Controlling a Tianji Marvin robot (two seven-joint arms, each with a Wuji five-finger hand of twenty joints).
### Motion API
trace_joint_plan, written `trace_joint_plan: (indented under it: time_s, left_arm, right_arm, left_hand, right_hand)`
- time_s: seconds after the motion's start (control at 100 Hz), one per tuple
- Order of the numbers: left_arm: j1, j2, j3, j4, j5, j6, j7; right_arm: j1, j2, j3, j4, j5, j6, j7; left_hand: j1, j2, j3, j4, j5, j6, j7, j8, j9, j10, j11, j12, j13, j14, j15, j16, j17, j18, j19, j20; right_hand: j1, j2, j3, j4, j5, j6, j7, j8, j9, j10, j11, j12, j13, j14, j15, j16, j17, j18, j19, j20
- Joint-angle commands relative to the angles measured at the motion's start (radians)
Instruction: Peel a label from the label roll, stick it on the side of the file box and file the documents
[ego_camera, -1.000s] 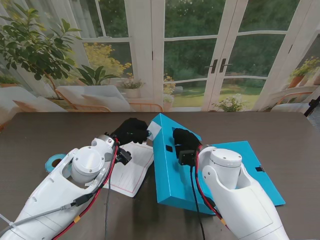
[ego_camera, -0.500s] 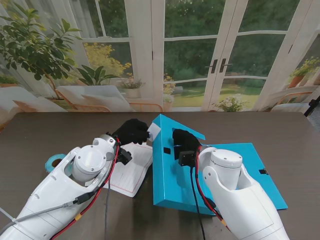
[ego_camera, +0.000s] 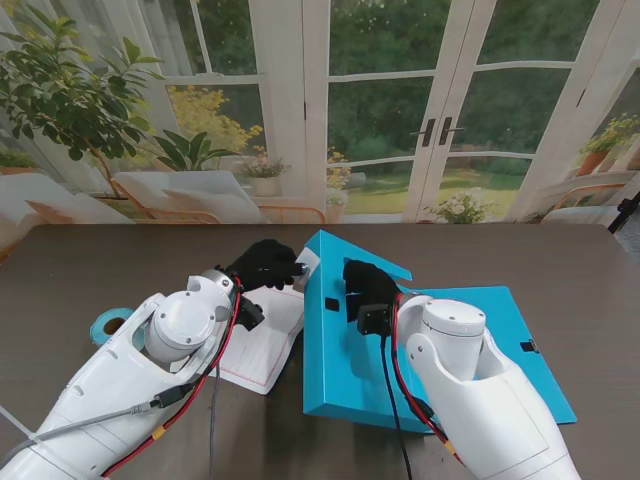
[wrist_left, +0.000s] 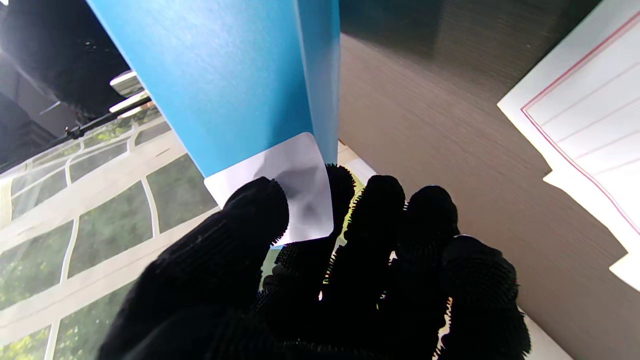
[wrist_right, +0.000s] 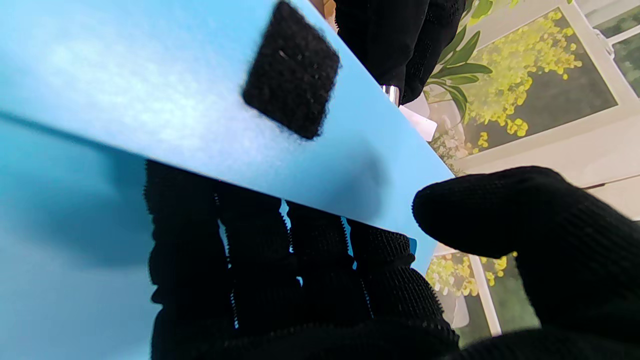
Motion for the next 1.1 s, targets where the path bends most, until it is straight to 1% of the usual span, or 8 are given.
trace_joint_plan:
  time_s: [0.0,0.36,0.64,0.79,0.93,0.96,1.01,1.09]
  left_arm:
    - [-0.005,0.0,0.001,0.003,0.002,-0.005,-0.022]
    - [-0.016,0.003,0.005,0.017,0.032,-0.015,-0.023]
    - [-0.019,0.004,0.008,0.023,0.036,-0.023,-0.025]
    - [-0.016,0.005,0.009,0.027,0.043,-0.021,-0.026]
    - [-0.014,0.009,0.015,0.032,0.071,-0.017,-0.029]
    - [-0.014,0.01,0.016,0.034,0.074,-0.017,-0.029]
    - [-0.013,0.01,0.018,0.037,0.076,-0.017,-0.029]
    - [-0.012,0.009,0.021,0.041,0.077,-0.02,-0.027]
  right_arm:
    - [-0.002,-0.005,-0.004,-0.013,0.006,0.002,0.019]
    - [-0.005,0.0,-0.005,-0.019,0.016,0.009,0.041]
    - [-0.007,0.001,-0.007,-0.021,0.022,0.011,0.045]
    - [-0.008,0.002,-0.007,-0.02,0.025,0.012,0.051]
    - [-0.007,0.002,-0.006,-0.021,0.035,0.01,0.052]
    - [-0.007,0.002,-0.005,-0.021,0.037,0.01,0.053]
    - [-0.007,0.003,-0.005,-0.021,0.037,0.009,0.055]
    - [-0.007,0.003,-0.005,-0.021,0.039,0.008,0.057]
  left_hand:
    - [-0.046,0.007,0.019,0.004,-0.007,-0.025,-0.064,0.002,-0.027,0.011,0.018,-0.008,-0.003,0.035,0.033,0.015,-0.025,-0.06,-0.029,0.009]
    - [-0.068,0.014,0.035,0.0,-0.011,-0.026,-0.077,0.007,-0.037,0.01,0.023,-0.009,-0.004,0.032,0.033,0.013,-0.024,-0.064,-0.028,0.009]
    - [-0.067,0.017,0.035,-0.002,-0.011,-0.029,-0.079,0.009,-0.042,0.013,0.023,-0.012,-0.01,0.034,0.03,0.012,-0.03,-0.065,-0.031,0.008]
    - [-0.078,0.02,0.032,-0.001,-0.027,-0.035,-0.094,0.002,-0.047,0.012,0.022,-0.014,-0.013,0.034,0.03,0.012,-0.033,-0.067,-0.032,0.008]
    - [-0.152,0.039,0.073,0.02,-0.041,-0.039,-0.189,-0.02,-0.059,0.01,0.018,-0.017,-0.017,0.029,0.031,0.015,-0.034,-0.069,-0.032,0.009]
    - [-0.186,0.05,0.094,0.04,-0.047,-0.039,-0.229,-0.022,-0.064,0.01,0.016,-0.018,-0.021,0.027,0.032,0.016,-0.035,-0.071,-0.032,0.009]
    - [-0.213,0.056,0.099,0.049,-0.064,-0.04,-0.265,-0.032,-0.071,0.009,0.014,-0.019,-0.023,0.025,0.032,0.017,-0.036,-0.074,-0.032,0.009]
    - [-0.243,0.054,0.081,0.047,-0.098,-0.04,-0.318,-0.05,-0.082,0.012,0.01,-0.02,-0.031,0.024,0.031,0.018,-0.043,-0.079,-0.033,0.011]
  right_hand:
    - [0.001,0.011,0.003,0.016,0.032,-0.059,0.0,0.012,0.009,0.01,-0.011,-0.007,-0.021,0.022,0.017,0.008,-0.493,0.002,-0.009,0.019]
    - [-0.001,0.013,0.002,0.014,0.031,-0.058,-0.002,0.014,0.009,0.008,-0.011,-0.006,-0.022,0.021,0.017,0.009,-0.492,0.0,-0.008,0.02]
    - [-0.001,0.013,0.004,0.014,0.032,-0.058,-0.003,0.016,0.007,0.011,-0.012,-0.006,-0.023,0.022,0.017,0.01,-0.492,-0.001,-0.007,0.021]
    - [-0.002,0.014,0.003,0.013,0.033,-0.058,-0.003,0.017,0.008,0.01,-0.012,-0.006,-0.022,0.021,0.018,0.01,-0.492,-0.002,-0.007,0.021]
    - [-0.002,0.013,0.003,0.013,0.032,-0.058,-0.003,0.017,0.008,0.01,-0.012,-0.006,-0.022,0.021,0.018,0.01,-0.492,-0.001,-0.007,0.021]
    - [-0.001,0.012,0.003,0.014,0.033,-0.056,-0.003,0.017,0.008,0.01,-0.012,-0.006,-0.021,0.021,0.018,0.01,-0.492,-0.002,-0.007,0.021]
    - [-0.001,0.012,0.003,0.013,0.033,-0.059,-0.003,0.017,0.009,0.01,-0.012,-0.006,-0.021,0.022,0.018,0.01,-0.492,-0.002,-0.007,0.022]
    - [-0.001,0.013,0.003,0.013,0.033,-0.058,-0.003,0.017,0.008,0.009,-0.012,-0.006,-0.021,0.021,0.018,0.01,-0.491,-0.003,-0.006,0.022]
